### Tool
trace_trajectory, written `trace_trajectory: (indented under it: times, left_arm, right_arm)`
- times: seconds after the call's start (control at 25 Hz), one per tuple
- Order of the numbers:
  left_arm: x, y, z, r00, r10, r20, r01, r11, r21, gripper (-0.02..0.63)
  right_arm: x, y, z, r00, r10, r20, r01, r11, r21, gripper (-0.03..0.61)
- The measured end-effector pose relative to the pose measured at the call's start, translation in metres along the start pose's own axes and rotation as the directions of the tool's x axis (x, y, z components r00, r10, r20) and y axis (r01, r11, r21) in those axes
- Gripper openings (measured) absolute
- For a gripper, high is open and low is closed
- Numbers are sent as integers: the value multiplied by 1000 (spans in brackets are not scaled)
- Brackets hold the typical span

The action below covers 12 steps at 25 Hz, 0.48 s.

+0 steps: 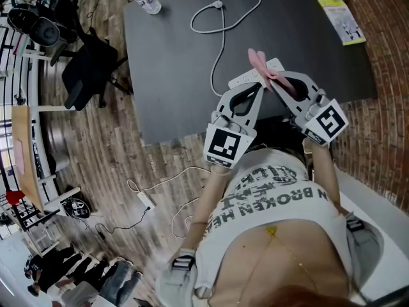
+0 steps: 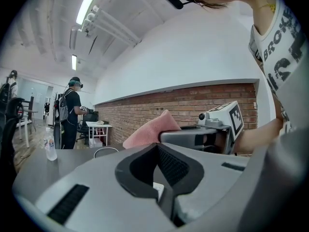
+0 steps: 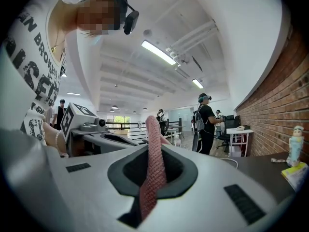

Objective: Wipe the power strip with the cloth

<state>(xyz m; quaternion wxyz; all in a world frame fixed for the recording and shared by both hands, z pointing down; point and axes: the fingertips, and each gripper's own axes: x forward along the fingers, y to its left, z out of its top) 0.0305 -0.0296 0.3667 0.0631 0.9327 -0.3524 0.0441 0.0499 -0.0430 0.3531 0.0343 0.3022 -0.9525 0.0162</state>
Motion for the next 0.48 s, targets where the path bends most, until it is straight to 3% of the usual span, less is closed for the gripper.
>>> trace_trajectory:
  times: [0.48]
  left_arm:
    - [-10, -5, -1, 1000, -10, -2, 10, 1000, 4, 8]
  right_arm:
    - [-2, 10, -1, 1000, -4, -12, 4, 1000, -3, 17]
